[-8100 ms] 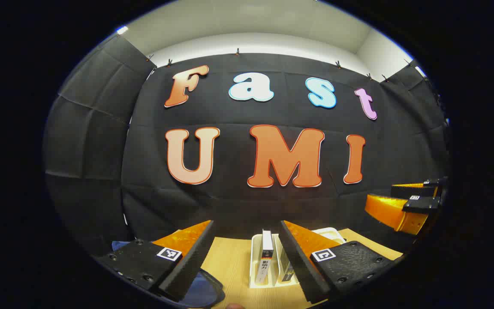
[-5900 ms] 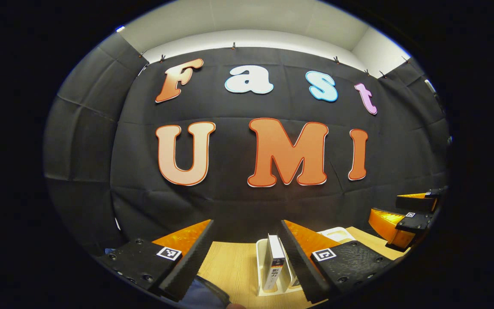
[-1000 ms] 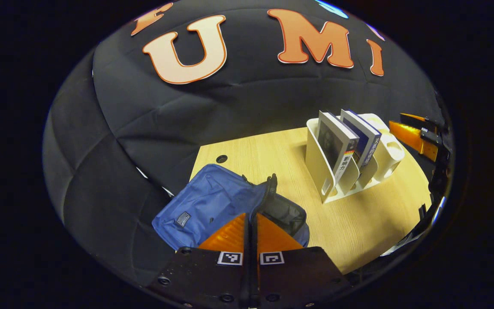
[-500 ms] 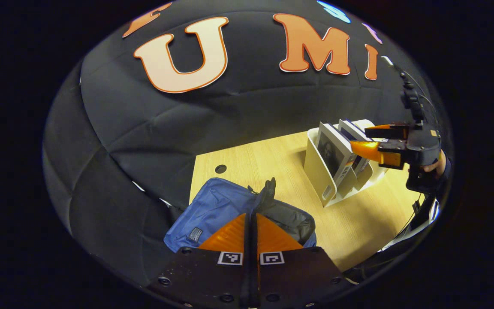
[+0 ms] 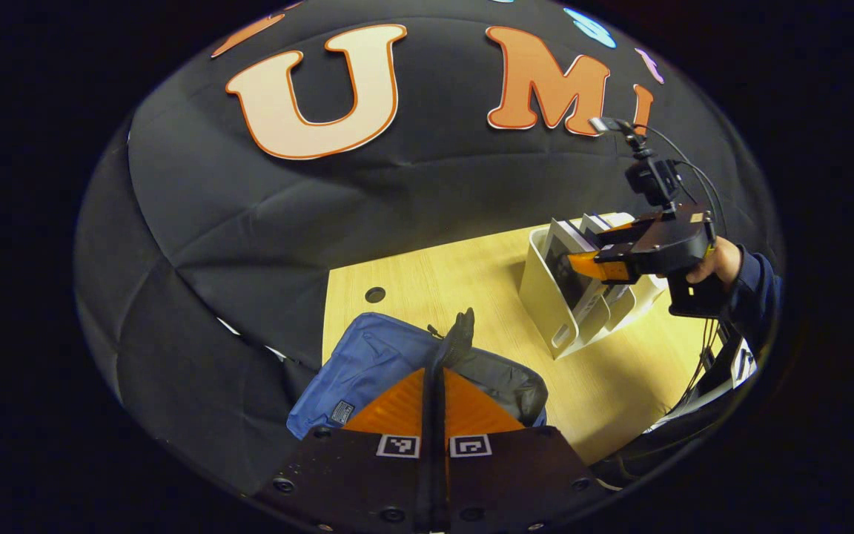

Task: Open the schoolbag, grab two books from the bookshelf and put them into the schoolbag.

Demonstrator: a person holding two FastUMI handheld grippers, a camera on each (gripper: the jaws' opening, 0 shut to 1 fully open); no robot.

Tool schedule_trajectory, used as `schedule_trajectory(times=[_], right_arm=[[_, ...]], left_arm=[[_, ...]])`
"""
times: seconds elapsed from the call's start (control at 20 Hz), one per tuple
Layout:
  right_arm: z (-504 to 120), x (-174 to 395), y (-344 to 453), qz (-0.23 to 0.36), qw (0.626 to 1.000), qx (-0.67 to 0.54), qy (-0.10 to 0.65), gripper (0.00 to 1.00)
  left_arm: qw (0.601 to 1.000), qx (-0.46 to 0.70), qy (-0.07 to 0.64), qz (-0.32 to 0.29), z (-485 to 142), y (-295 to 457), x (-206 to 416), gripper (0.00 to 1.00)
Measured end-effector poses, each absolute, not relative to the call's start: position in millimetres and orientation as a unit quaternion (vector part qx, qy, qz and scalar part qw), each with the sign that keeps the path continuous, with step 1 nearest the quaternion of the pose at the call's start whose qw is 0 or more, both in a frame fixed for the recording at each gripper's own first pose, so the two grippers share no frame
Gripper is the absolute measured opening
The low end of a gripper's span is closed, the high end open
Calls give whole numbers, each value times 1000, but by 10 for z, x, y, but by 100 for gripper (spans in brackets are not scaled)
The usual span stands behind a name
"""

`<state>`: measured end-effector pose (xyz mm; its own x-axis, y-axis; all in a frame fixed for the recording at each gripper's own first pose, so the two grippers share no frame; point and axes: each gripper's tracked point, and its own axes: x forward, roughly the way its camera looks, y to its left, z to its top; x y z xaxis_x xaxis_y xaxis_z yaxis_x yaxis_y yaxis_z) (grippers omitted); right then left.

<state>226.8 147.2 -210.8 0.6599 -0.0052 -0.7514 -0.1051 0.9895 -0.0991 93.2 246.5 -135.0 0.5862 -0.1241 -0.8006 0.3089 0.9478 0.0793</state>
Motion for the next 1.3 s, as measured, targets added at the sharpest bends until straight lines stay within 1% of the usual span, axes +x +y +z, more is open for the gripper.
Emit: schedule_trajectory(times=[0.3,0.45,0.65,0.7,0.75,0.8,0.85,0.9,0.95,1.0,1.05,1.1,1.15,1.3], right_arm=[[-2466,2293,1483,27,875,-90,474,95],[-2504,2401,1447,18,862,-91,498,83],[-2534,2562,1408,10,849,-101,519,77],[-2567,2561,1357,4,842,-103,530,65],[-2588,2545,1367,1,838,-91,538,67],[-2616,2547,1416,0,835,-75,546,52],[-2612,2532,1437,-10,827,-63,558,47],[-2625,2519,1430,-16,823,-54,566,44],[-2655,2509,1421,-24,815,-44,577,42],[-2671,2464,1417,-30,807,-34,589,49],[-2681,2447,1413,-31,803,-29,595,41],[-2689,2461,1393,-29,802,-26,597,48],[-2679,2463,1387,-28,801,-20,598,40],[-2681,2438,1379,-23,797,-10,603,40]], left_arm=[[877,110,447,-136,-1277,2513,930,1],[875,107,450,-140,-1257,2518,954,1],[875,99,452,-141,-1284,2527,969,1],[876,97,451,-141,-1286,2541,962,0],[877,96,449,-141,-1278,2544,972,1],[877,95,449,-141,-1278,2549,961,0],[878,94,449,-140,-1282,2553,967,0],[878,92,448,-140,-1289,2558,965,1],[878,91,448,-141,-1286,2564,963,0],[879,90,447,-141,-1289,2548,971,1],[880,88,446,-141,-1294,2559,967,0],[881,85,444,-141,-1301,2556,974,1],[881,83,444,-141,-1307,2566,970,1],[882,80,442,-143,-1314,2561,970,1]])
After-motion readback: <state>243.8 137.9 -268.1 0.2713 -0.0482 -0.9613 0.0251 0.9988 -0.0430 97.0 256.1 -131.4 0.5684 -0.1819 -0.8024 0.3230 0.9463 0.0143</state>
